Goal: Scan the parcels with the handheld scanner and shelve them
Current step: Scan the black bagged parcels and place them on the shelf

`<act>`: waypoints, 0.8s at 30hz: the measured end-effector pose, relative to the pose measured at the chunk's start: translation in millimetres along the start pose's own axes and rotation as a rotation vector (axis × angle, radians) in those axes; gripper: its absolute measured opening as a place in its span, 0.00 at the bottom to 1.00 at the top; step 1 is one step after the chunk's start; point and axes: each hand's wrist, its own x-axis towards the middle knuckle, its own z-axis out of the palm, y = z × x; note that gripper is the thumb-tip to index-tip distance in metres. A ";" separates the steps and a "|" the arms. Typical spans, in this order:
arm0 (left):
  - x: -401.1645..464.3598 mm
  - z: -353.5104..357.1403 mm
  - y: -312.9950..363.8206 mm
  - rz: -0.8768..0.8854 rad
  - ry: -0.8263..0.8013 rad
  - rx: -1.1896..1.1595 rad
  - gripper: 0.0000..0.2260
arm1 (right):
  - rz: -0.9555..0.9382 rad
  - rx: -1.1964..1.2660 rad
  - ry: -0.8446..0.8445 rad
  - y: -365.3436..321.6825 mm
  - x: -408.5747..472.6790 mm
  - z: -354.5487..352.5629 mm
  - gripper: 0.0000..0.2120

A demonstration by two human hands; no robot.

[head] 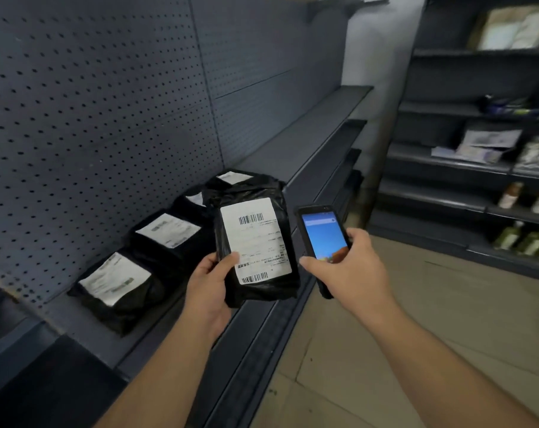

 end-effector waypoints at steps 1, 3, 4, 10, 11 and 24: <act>6.1 14.1 -5.8 -0.012 -0.020 0.009 0.04 | 0.017 0.000 0.022 5.8 8.3 -9.4 0.44; 20.3 40.9 -17.7 -0.036 -0.052 0.031 0.04 | 0.055 0.004 0.063 18.1 25.8 -25.8 0.44; 28.0 53.9 -23.5 -0.051 -0.066 0.037 0.04 | 0.073 0.000 0.081 24.1 34.8 -33.0 0.45; 88.1 130.9 -54.8 -0.133 -0.189 0.074 0.03 | 0.158 -0.023 0.176 49.9 95.2 -67.9 0.41; 100.6 144.8 -58.6 -0.142 -0.211 0.079 0.03 | 0.172 -0.026 0.195 52.5 107.7 -72.8 0.42; 257.5 318.5 -78.1 -0.215 -0.431 0.165 0.04 | 0.298 -0.034 0.430 76.9 271.6 -124.6 0.43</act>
